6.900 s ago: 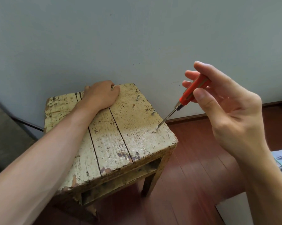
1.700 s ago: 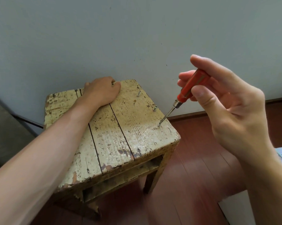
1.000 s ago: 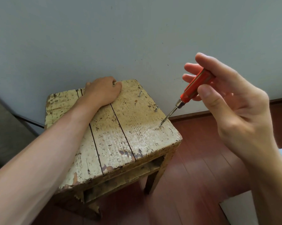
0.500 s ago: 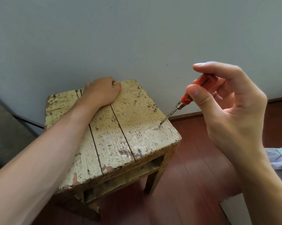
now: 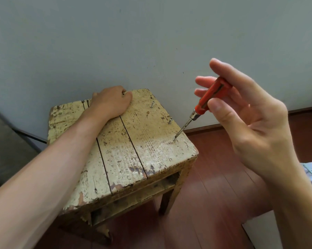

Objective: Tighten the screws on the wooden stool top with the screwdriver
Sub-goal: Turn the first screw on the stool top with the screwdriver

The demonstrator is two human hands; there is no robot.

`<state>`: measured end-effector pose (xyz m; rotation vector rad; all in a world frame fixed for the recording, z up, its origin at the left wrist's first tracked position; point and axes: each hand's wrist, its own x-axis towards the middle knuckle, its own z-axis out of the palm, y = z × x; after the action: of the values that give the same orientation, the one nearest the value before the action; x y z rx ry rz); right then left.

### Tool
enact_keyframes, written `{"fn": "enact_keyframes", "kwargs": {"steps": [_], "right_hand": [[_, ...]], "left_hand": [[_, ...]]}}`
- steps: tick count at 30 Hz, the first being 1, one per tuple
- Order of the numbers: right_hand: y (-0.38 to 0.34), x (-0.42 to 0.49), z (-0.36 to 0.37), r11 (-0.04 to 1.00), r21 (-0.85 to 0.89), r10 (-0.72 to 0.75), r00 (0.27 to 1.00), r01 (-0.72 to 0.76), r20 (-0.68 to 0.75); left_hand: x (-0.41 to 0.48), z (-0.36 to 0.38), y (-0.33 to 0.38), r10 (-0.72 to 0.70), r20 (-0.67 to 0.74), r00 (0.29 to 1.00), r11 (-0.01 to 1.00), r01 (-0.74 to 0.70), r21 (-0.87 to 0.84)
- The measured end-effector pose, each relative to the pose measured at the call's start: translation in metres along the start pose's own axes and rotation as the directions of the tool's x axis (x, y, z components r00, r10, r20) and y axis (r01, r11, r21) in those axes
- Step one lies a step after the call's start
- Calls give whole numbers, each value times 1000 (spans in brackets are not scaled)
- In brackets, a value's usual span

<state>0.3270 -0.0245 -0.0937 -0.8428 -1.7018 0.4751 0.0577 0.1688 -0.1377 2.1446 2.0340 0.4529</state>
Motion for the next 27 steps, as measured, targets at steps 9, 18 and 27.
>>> {"fn": "enact_keyframes", "kwargs": {"steps": [9,18,27], "right_hand": [[-2,2,12,989,-146,-56,987,34,-150],[2,1,6,991,-130,-41,994,28,-99],[-1,1,0,999,-17,-31,999,31,-10]], "left_hand": [[2,1,-3,10,-7,1000,1000,-10,-2],[3,1,-3,5,-3,1000,1000,-5,-5],[2,1,-2,1,-10,1000,1000,-1,-3]]}}
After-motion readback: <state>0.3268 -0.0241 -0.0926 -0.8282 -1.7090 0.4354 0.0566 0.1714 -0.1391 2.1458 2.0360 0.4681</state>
